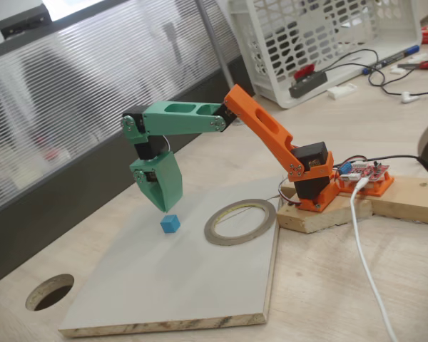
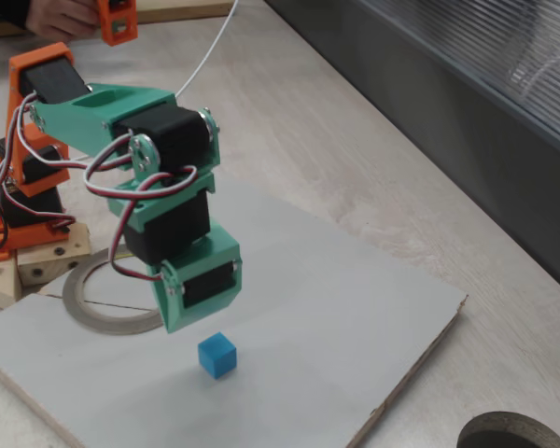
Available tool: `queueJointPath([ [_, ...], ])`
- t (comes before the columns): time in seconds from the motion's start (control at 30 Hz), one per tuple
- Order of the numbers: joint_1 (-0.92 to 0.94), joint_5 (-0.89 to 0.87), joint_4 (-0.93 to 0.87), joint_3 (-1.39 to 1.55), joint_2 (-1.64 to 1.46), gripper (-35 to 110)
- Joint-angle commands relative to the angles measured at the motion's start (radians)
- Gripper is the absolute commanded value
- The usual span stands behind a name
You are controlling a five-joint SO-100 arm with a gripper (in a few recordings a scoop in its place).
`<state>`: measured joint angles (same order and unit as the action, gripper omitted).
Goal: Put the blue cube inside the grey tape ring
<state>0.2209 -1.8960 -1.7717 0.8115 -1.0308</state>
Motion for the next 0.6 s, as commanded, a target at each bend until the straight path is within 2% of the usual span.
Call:
queueJointPath([
  [0.0, 0.018, -0.008, -0.015, -0.029, -0.005, 1],
  [0.57, 0.0, 0.002, -0.008, -0.031, -0.018, 2],
])
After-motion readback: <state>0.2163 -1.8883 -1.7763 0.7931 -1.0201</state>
